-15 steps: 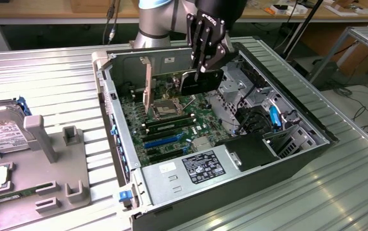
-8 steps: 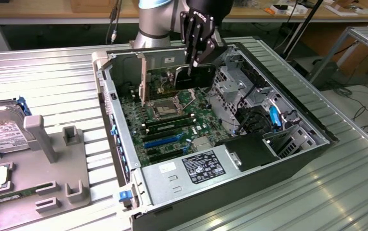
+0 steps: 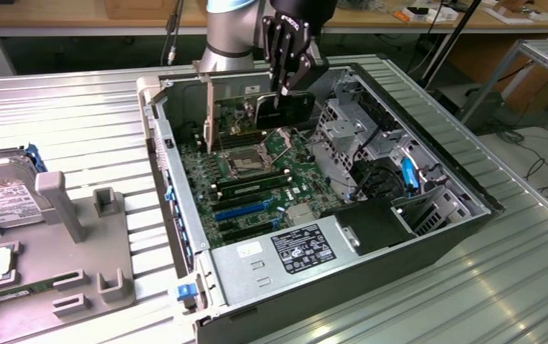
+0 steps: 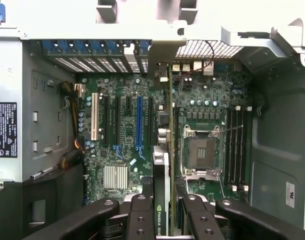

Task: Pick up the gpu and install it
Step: 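Insert the gpu into the slot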

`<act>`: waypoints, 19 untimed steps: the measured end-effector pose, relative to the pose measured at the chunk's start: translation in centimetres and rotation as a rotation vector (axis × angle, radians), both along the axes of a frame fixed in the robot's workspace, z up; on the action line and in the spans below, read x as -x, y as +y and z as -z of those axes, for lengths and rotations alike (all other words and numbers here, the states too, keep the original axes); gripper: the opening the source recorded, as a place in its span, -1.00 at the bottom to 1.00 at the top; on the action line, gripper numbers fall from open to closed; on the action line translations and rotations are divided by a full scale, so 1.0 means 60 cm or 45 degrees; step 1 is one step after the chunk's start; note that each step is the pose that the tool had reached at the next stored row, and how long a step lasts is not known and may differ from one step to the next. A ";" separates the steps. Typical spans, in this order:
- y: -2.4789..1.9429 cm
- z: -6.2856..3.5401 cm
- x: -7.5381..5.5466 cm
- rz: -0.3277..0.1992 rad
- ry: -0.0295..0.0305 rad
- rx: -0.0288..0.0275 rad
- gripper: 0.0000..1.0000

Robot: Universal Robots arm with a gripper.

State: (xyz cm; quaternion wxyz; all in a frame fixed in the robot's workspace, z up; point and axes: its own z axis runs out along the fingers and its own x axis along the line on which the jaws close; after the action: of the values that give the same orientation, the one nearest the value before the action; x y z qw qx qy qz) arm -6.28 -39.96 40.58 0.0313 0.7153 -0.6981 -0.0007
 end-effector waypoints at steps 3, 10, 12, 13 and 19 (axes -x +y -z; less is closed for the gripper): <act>0.0078 0.003 0.000 0.000 -0.0001 0.0025 -0.47; 0.0142 0.004 0.000 0.000 -0.0001 0.0041 -0.47; 0.0145 0.006 0.000 0.000 0.0000 0.0042 -0.47; 0.0144 0.010 0.000 0.000 -0.0001 0.0040 -0.47; 0.0148 0.020 0.000 0.000 -0.0001 0.0040 -0.47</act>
State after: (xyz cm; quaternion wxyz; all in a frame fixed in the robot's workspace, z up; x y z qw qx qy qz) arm -6.27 -39.07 39.37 0.0324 0.7152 -0.6982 0.0004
